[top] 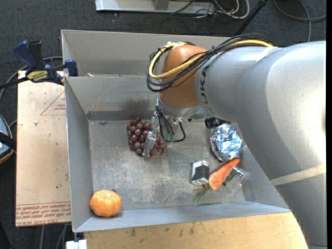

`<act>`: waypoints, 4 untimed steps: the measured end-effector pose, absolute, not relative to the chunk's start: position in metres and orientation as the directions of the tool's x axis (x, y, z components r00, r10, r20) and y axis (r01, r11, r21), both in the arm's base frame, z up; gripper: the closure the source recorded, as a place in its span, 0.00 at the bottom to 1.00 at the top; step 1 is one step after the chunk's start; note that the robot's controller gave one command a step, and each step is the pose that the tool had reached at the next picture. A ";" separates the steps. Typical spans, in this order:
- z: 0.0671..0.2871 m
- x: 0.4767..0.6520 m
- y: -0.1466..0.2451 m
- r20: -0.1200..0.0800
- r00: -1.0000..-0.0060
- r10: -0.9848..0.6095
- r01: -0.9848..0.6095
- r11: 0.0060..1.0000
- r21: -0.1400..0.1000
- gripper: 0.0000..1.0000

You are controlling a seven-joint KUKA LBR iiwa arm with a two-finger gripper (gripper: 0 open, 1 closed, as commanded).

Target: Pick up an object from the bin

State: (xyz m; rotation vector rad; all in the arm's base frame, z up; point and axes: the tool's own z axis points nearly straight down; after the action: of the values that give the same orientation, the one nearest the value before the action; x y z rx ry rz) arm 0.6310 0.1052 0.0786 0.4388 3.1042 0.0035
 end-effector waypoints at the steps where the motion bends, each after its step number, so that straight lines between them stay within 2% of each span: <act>1: 0.079 0.631 0.105 -0.006 -0.961 0.277 0.277 0.961 0.003 1.00; 4: 0.087 0.631 0.105 -0.003 -0.961 0.276 0.276 0.961 0.002 1.00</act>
Offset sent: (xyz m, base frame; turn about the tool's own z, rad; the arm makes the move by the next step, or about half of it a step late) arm 0.0000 0.0001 0.0111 0.0000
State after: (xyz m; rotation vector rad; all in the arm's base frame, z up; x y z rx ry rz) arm 0.6309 0.1052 0.0869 0.4369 3.1076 0.0019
